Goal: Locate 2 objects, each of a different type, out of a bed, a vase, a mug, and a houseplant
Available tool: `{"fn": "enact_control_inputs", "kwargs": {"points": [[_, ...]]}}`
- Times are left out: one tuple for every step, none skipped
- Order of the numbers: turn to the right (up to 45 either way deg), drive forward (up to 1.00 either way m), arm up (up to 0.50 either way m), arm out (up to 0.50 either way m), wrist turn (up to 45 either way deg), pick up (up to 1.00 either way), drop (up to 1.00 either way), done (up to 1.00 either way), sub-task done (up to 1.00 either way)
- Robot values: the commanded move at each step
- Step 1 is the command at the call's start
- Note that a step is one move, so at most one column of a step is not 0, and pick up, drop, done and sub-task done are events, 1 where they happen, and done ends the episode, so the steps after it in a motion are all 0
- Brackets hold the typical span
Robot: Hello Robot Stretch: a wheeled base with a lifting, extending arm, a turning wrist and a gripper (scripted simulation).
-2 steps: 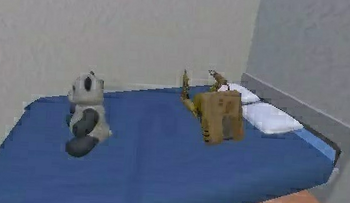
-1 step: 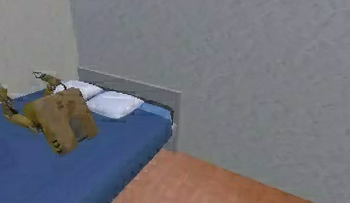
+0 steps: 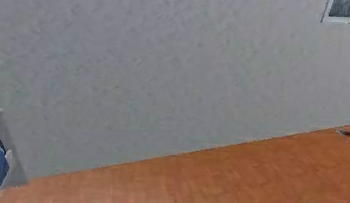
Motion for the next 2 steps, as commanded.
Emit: {"fn": "enact_control_inputs", "kwargs": {"points": [[45.0,0.00,0.00,0.00,0.0,0.00,0.00,0.00,0.00],[12.0,0.00,0.00,0.00,0.0,0.00,0.00,0.00,0.00]]}}
